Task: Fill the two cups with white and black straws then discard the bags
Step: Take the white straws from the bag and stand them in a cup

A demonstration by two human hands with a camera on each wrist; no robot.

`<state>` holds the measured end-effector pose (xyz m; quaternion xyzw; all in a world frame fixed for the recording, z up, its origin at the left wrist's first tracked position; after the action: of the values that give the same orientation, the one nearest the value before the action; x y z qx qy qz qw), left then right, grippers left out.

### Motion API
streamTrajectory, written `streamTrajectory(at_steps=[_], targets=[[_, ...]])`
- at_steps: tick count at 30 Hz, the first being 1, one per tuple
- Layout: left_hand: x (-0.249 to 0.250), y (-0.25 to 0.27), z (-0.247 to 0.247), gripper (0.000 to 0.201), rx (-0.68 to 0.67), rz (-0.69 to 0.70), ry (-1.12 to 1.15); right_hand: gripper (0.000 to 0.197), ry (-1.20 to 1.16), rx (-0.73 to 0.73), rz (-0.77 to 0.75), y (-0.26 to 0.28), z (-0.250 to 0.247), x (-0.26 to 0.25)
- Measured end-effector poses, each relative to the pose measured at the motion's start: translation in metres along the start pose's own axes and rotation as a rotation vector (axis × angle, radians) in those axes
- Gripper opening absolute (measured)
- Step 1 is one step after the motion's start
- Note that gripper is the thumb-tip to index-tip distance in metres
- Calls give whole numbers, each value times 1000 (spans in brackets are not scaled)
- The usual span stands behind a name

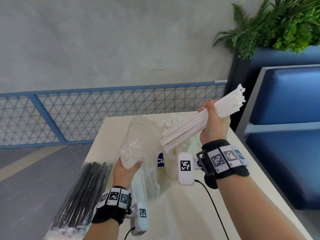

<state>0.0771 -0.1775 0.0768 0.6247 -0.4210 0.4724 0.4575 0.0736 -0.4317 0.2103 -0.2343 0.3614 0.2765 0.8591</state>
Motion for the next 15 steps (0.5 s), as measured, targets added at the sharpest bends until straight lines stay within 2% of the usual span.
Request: streamTrajectory(at_steps=[3, 5, 9, 12, 15], targets=[[2, 0, 2, 42, 21, -5, 30, 6, 127, -80, -137, -4, 4, -10], [5, 2, 3, 41, 12, -6, 38, 4, 310, -163, -191, -6, 9, -7], [7, 8, 9, 37, -26, -12, 41, 17, 671, -352, -182, 0, 15, 22], [4, 9, 9, 36, -26, -31, 37, 31, 684, -333, -223, 7, 12, 31], [1, 6, 6, 36, -11, -54, 42, 45, 632, -413, -323, 10, 13, 31]])
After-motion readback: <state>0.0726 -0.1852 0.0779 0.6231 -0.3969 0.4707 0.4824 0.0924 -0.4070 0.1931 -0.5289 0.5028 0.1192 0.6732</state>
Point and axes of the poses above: each hand's wrist, its own y-axis away from the middle knuckle, its own z-axis out of the palm, x = y × z, the point moved 3 cm from there along -y, towards the middle knuckle, and after that the axes turned 8 degrees about -z, right-handed, at the moved point
